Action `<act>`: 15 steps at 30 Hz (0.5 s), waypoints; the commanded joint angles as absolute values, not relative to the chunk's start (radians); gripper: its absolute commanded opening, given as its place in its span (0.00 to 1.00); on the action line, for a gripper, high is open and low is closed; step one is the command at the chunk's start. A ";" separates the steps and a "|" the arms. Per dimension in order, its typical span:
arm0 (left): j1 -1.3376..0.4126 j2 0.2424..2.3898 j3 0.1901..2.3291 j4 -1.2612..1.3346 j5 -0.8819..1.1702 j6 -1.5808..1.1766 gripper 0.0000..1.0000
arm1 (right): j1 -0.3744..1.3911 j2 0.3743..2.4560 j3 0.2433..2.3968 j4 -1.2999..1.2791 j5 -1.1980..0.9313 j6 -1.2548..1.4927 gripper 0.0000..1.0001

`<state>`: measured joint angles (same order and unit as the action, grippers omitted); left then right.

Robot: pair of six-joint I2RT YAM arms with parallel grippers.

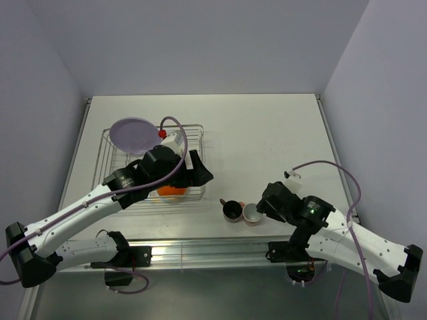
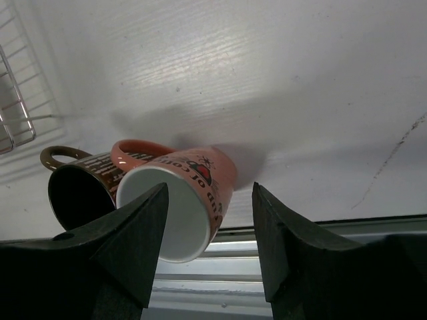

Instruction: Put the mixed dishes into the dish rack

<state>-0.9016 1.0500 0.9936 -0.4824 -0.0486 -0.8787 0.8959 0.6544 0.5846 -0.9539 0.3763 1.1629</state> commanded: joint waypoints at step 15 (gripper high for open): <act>-0.974 1.164 1.104 -0.451 -0.109 -0.865 0.95 | 0.900 0.663 0.522 -0.870 0.359 1.150 0.31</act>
<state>-0.9653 1.1641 1.0504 -0.4755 -0.0868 -0.8776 0.8970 0.6571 0.5297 -0.9005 0.3241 1.1545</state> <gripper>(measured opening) 0.949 0.312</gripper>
